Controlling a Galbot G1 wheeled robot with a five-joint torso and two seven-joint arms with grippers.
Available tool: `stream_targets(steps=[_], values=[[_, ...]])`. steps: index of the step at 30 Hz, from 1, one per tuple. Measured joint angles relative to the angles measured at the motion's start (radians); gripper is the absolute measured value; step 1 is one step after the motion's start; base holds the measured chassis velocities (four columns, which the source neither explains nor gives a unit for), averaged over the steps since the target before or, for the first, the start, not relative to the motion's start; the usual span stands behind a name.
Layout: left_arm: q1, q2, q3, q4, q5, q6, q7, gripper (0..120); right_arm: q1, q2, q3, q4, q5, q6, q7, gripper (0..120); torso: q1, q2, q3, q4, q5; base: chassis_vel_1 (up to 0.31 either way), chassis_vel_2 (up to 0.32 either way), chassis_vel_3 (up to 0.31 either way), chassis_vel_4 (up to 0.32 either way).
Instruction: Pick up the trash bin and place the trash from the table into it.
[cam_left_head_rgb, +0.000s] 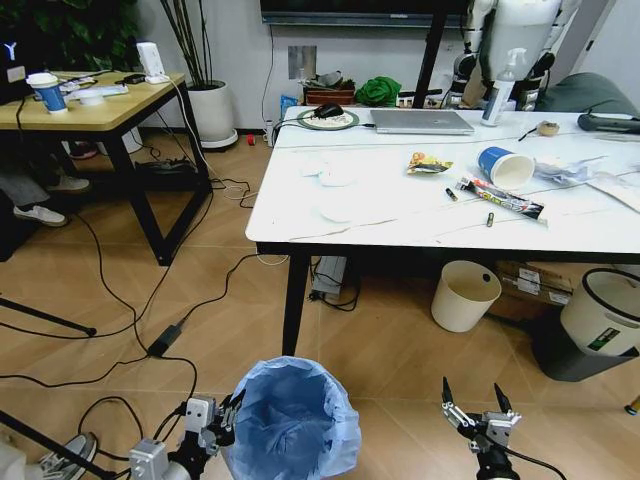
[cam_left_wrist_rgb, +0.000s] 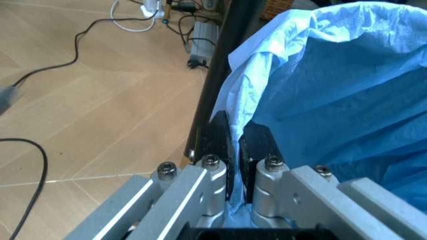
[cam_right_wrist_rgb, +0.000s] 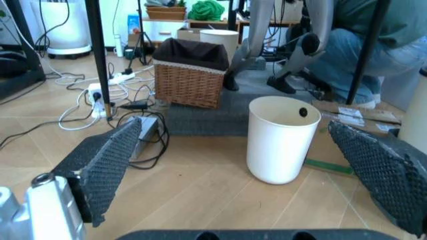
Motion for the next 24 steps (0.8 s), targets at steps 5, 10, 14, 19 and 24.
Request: stream_targets(steps=[5,10,14,19,24], values=[[0.0,-0.009,0.001,0.008,0.0,-0.003,0.007,0,0.0,-0.005,0.003,0.003,0.005,0.0,0.0,100,0.005,0.017,0.011,0.0,-0.0001,0.0,0.0,0.0,0.0],[0.0,-0.019,0.002,0.007,0.002,-0.003,0.01,0,0.007,-0.009,0.003,0.002,0.008,-0.001,0.001,100,0.014,0.039,0.025,0.0,-0.0001,0.0,0.0,0.0,0.0],[0.0,-0.019,-0.006,0.007,0.01,-0.003,0.011,0,0.012,-0.008,0.0,0.0,0.009,-0.002,0.002,100,0.021,0.057,0.037,0.0,0.0,0.0,0.0,0.0,0.0],[0.007,-0.028,-0.007,0.003,0.028,-0.006,0.014,0,0.009,-0.006,-0.002,0.004,0.009,0.0,0.002,100,0.028,0.078,0.049,0.0,-0.0001,0.0,0.0,0.0,0.0],[0.013,-0.032,-0.009,0.001,0.038,-0.008,0.017,0,0.007,-0.009,-0.005,0.008,0.009,0.002,0.002,100,0.035,0.095,0.06,0.0,-0.0001,0.0,0.0,0.0,0.0]])
